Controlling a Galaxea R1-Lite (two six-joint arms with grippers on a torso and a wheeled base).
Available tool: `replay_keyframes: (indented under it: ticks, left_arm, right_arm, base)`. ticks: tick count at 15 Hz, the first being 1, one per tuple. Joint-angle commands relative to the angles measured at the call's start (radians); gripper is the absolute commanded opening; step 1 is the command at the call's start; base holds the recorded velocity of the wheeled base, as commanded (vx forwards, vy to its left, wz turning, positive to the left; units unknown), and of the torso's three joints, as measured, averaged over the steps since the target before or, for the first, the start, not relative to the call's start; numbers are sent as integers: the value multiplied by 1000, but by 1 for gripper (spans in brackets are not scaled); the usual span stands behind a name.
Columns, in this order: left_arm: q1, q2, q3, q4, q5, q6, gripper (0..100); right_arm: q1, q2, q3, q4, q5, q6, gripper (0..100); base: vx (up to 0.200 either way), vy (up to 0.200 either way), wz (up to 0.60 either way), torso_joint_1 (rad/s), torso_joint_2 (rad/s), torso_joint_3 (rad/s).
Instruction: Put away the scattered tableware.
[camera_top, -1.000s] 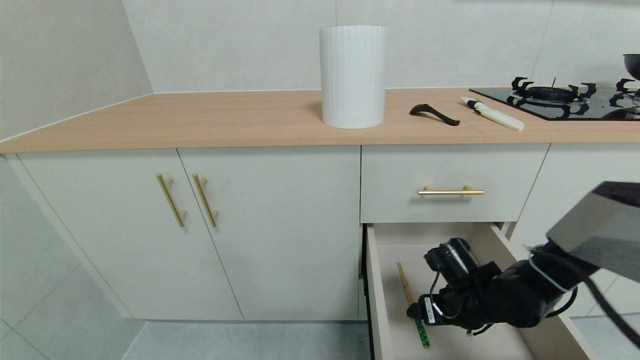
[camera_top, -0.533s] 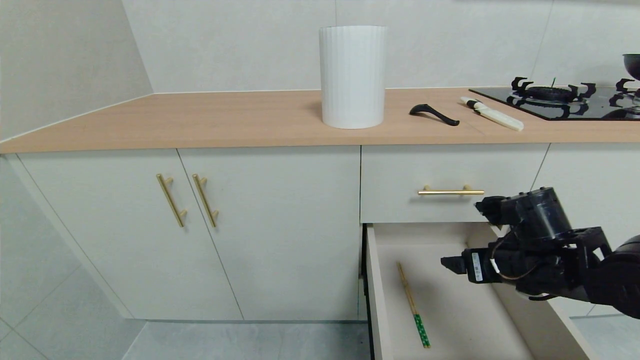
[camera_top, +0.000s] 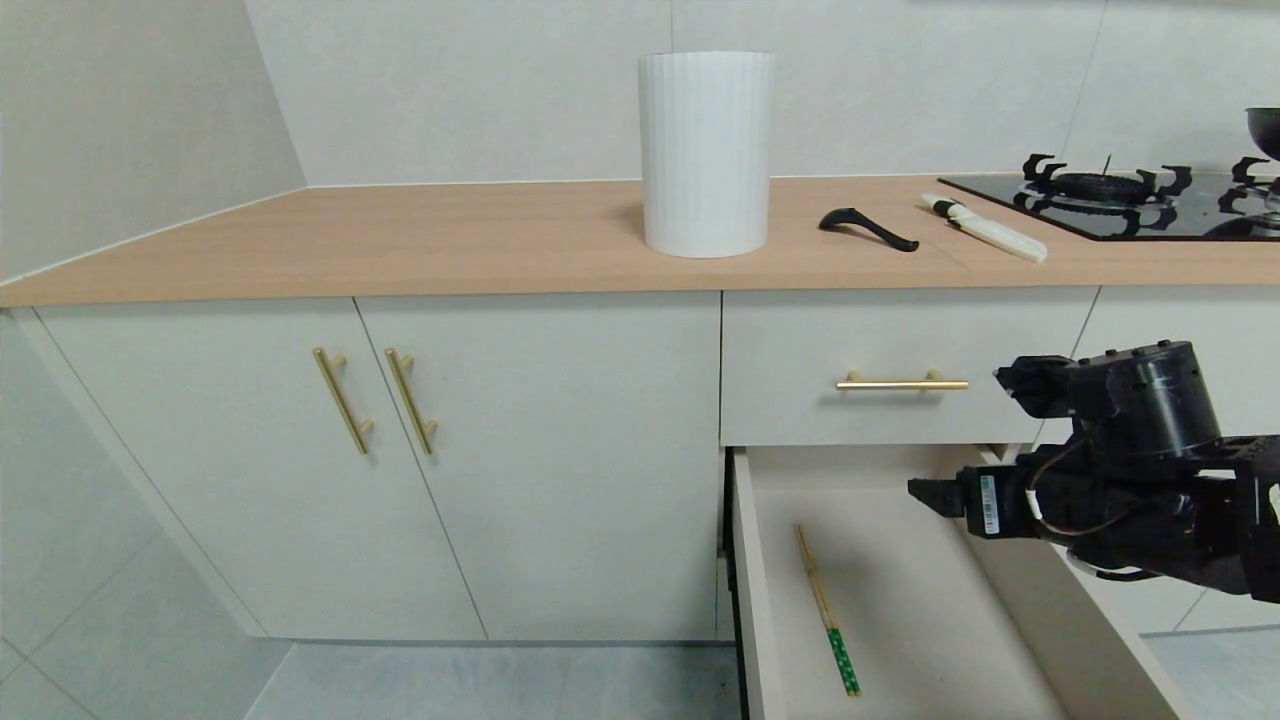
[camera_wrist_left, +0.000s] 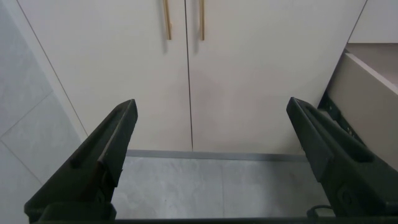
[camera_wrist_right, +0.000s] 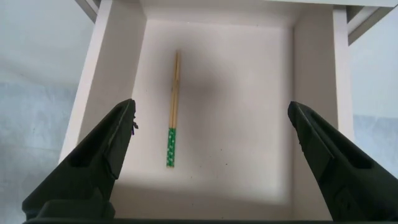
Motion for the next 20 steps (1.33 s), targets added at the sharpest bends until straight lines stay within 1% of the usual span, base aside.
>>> replay_keyframes:
  ticks: [1, 4, 7, 20]
  left_arm:
    - [0, 0, 0, 0, 1, -1, 100]
    - [0, 0, 0, 0, 0, -1, 100]
    - [0, 0, 0, 0, 0, -1, 100]
    - [0, 0, 0, 0, 1, -1, 100]
  right_arm:
    - [-4, -5, 0, -1, -6, -6, 100]
    - [-28, 0, 0, -1, -8, -28, 100]
    - [-34, 3, -2, -1, -8, -29, 100]
    - [-34, 21, 1, -1, -10, -31, 100]
  base:
    - [0, 0, 0, 0, 0, 0]
    - [0, 0, 0, 12, -58, -41]
    - [0, 0, 0, 43, -227, -261]
    - [0, 0, 0, 186, -486, -287]
